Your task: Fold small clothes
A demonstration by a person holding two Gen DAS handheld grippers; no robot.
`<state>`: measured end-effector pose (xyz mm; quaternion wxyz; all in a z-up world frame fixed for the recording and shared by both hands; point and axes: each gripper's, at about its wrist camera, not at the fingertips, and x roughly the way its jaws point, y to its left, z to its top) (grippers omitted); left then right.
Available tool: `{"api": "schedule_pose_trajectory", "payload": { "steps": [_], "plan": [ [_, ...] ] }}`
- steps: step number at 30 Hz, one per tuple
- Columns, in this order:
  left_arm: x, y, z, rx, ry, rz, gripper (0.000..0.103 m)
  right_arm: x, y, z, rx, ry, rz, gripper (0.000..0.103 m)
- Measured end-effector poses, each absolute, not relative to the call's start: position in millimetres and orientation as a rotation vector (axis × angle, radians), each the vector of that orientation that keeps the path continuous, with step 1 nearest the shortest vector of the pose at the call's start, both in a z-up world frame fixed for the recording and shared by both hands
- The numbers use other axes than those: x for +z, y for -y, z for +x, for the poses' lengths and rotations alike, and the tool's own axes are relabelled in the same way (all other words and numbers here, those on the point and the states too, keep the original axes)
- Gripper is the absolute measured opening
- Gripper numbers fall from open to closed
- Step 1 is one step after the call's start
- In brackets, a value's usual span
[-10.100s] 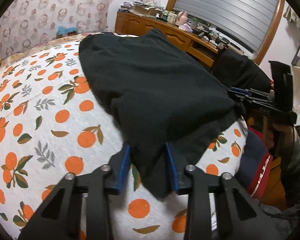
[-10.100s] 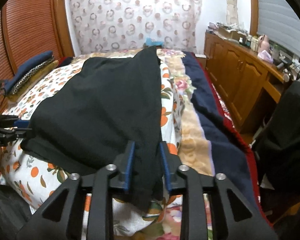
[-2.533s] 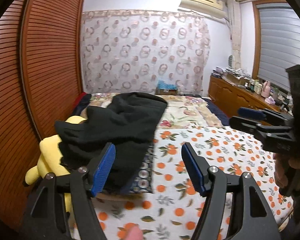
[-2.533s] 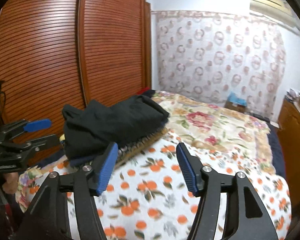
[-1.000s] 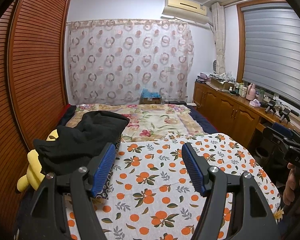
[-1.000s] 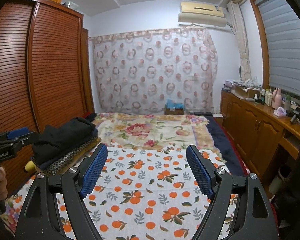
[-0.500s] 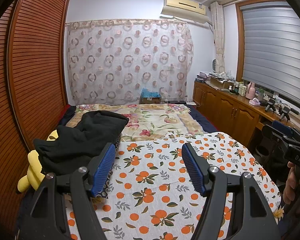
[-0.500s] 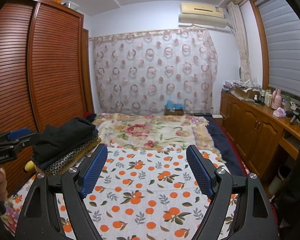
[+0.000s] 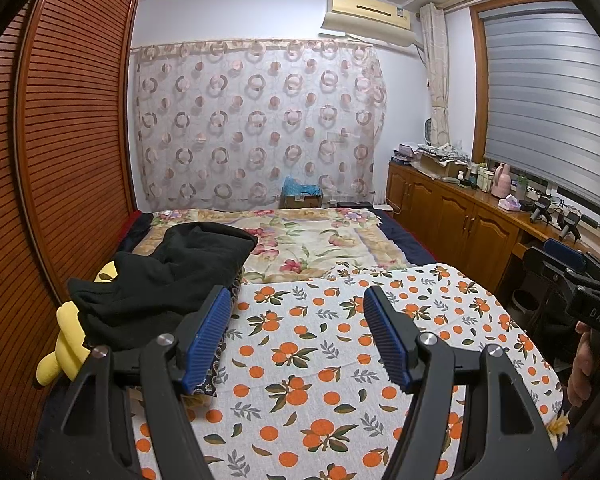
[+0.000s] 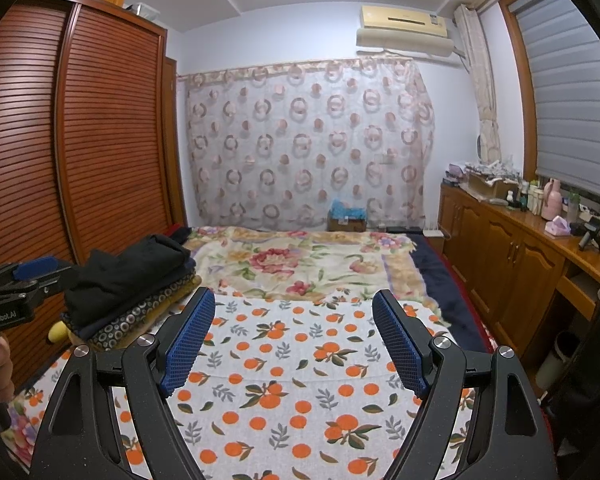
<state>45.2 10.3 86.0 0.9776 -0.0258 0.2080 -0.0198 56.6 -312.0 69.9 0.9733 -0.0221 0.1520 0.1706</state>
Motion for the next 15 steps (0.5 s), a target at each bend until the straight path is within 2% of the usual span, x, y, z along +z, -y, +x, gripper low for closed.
{"api": "schedule_pose_trajectory", "payload": {
  "steps": [15],
  "plan": [
    [84.2, -11.5, 45.7, -0.039, -0.417, -0.051, 0.069, 70.4, 313.0, 55.7, 0.343, -0.305, -0.047, 0.083]
  ]
}}
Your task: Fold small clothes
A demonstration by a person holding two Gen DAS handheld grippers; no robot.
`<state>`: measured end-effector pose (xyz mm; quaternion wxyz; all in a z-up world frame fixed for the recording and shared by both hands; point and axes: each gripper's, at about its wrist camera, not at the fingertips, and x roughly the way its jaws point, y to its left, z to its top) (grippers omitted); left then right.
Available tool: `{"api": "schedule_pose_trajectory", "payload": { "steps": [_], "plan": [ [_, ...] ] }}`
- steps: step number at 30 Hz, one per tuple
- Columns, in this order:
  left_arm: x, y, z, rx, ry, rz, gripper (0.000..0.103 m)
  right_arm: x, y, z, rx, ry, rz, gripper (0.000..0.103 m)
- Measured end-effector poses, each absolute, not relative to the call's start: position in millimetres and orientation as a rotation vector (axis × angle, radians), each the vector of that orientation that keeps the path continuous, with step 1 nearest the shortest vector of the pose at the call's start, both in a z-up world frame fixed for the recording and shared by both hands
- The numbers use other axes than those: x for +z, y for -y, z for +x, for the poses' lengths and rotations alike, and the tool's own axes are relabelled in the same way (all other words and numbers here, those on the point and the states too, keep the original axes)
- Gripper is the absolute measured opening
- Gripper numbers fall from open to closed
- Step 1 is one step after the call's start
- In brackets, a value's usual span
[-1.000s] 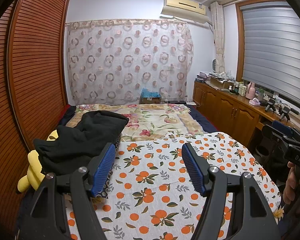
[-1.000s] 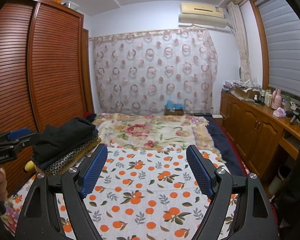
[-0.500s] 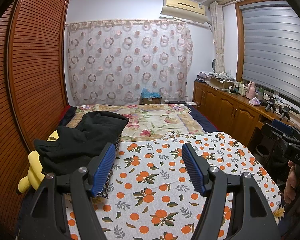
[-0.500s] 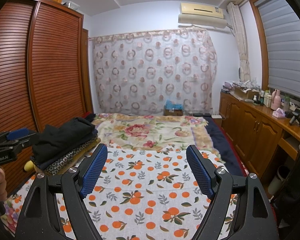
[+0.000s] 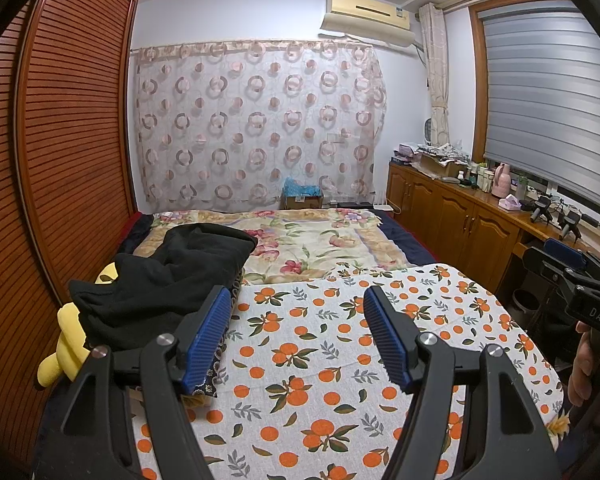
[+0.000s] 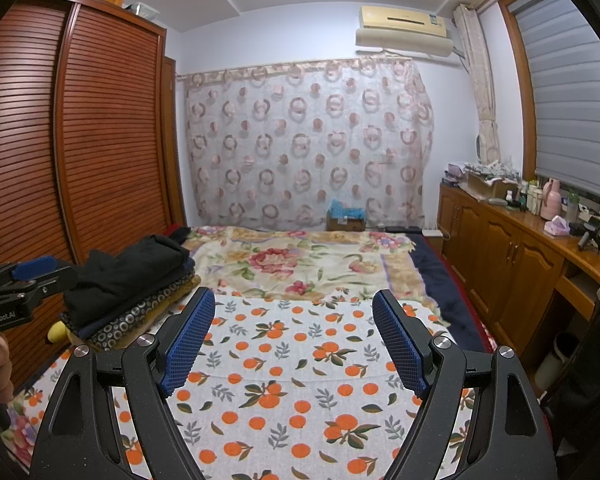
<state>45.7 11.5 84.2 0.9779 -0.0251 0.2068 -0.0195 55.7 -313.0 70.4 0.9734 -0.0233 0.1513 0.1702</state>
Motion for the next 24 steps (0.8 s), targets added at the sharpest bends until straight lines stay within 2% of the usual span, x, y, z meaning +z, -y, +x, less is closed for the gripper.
{"api": "schedule_pose_trajectory", "payload": {
  "steps": [24],
  "plan": [
    [82.6, -10.1, 46.2, -0.040, -0.419, -0.050, 0.069, 70.6, 314.4, 55.4, 0.344, -0.304, -0.049, 0.083]
  ]
}}
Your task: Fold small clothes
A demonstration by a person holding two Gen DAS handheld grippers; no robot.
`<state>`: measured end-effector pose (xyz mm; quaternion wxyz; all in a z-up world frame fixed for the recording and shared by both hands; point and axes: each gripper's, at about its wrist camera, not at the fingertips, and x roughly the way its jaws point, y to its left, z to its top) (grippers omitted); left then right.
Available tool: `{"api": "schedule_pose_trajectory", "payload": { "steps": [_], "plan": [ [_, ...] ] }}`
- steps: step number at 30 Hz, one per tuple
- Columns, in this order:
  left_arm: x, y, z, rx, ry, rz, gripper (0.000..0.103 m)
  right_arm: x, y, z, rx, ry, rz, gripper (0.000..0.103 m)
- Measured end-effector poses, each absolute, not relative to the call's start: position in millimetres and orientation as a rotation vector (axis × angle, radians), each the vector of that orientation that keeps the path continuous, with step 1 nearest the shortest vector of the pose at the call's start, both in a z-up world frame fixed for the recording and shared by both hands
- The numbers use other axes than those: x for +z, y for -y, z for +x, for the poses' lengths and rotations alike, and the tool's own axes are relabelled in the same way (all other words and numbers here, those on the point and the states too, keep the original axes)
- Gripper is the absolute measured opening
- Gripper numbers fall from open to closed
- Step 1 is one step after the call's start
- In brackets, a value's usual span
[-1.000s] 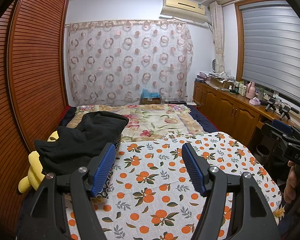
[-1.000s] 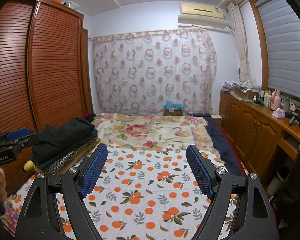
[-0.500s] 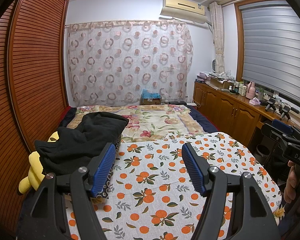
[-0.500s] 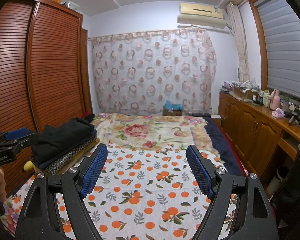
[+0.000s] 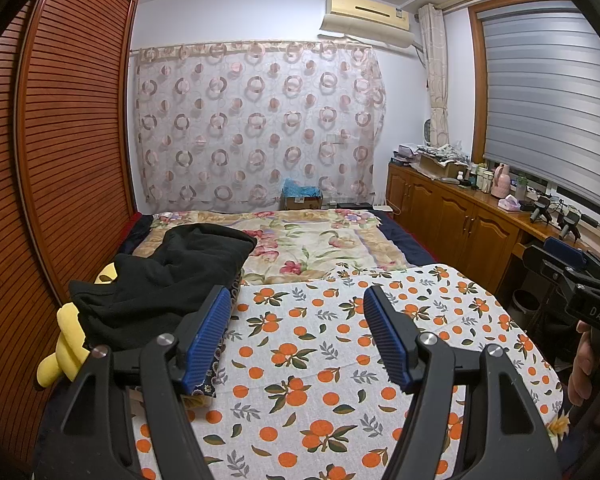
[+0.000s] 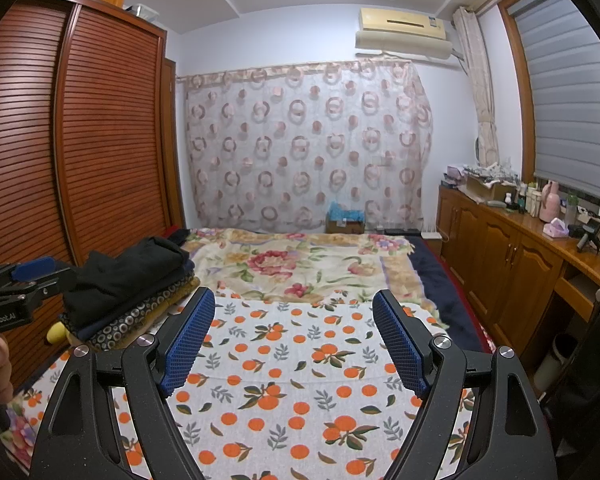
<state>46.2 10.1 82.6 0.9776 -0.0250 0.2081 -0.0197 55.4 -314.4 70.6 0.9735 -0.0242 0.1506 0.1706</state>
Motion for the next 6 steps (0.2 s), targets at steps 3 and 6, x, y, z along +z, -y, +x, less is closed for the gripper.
{"api": "schedule_pose_trajectory", "payload": {
  "steps": [3, 6],
  "plan": [
    [82.7, -10.0, 45.8, -0.040, -0.419, -0.051, 0.069, 70.6, 314.4, 55.2, 0.344, -0.304, -0.049, 0.083],
    [82.9, -9.9, 45.9, -0.039, -0.416, -0.049, 0.069, 70.3, 315.0, 55.0, 0.344, -0.303, -0.049, 0.083]
  ]
}}
